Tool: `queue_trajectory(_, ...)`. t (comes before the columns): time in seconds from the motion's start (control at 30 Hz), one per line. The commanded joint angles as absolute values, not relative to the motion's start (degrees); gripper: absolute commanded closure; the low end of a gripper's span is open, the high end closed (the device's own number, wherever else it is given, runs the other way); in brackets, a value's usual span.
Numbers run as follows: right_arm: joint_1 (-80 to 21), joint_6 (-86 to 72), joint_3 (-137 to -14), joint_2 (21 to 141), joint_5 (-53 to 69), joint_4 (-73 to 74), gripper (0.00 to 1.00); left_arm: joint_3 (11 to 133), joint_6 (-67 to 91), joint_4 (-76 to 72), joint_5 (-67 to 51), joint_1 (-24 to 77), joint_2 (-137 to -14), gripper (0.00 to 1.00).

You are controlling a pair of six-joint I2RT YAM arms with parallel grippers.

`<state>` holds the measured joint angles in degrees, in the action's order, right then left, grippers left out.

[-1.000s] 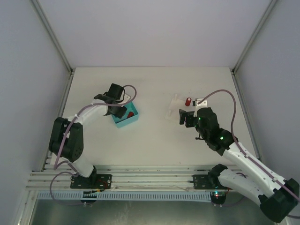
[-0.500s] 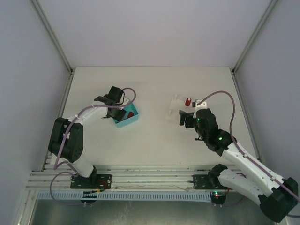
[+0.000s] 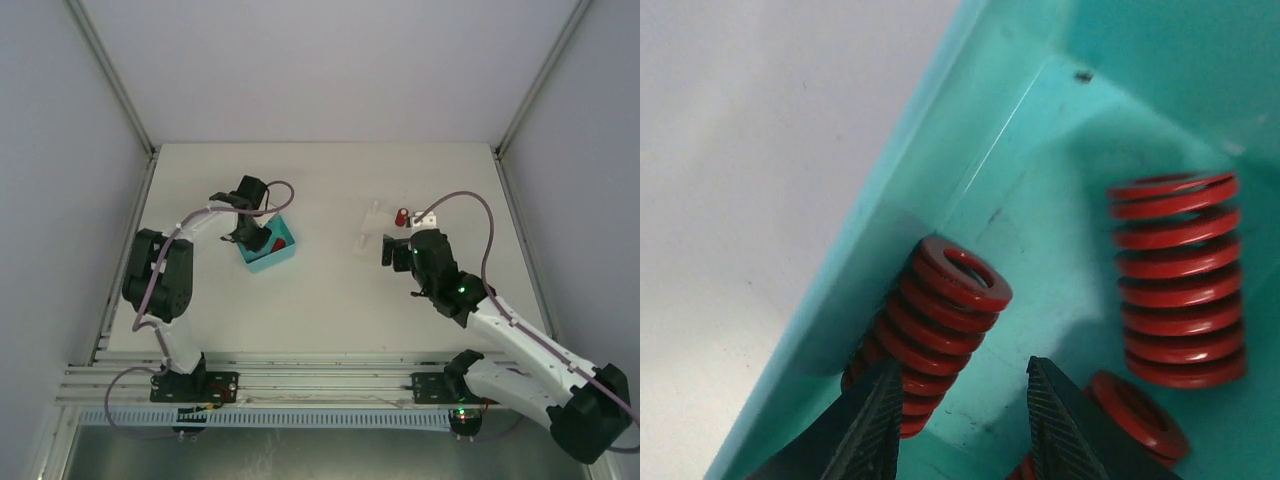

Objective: Install the large spring

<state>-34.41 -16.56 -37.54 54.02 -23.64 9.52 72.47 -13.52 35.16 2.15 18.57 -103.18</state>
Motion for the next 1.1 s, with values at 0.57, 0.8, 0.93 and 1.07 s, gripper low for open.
queue_trajectory(0.57,-34.4,-16.5,-36.2,49.6,-27.4,8.1,0.01,66.7,-21.1,31.1,3.2,19.4,-108.2,0.54)
queue_trajectory(0.8,-34.5,-16.7,-35.7,49.5,-27.2,7.3,0.01,67.9,-20.6,31.6,3.6,18.6,-108.4,0.70)
queue_trajectory(0.93,-34.5,-16.9,-35.7,49.8,-26.0,6.9,0.01,68.8,-20.3,31.7,2.8,18.5,-105.8,0.80)
queue_trajectory(1.07,-34.5,-17.2,-37.1,51.0,-24.3,7.9,0.01,68.9,-19.4,29.6,1.8,18.4,-101.2,0.86)
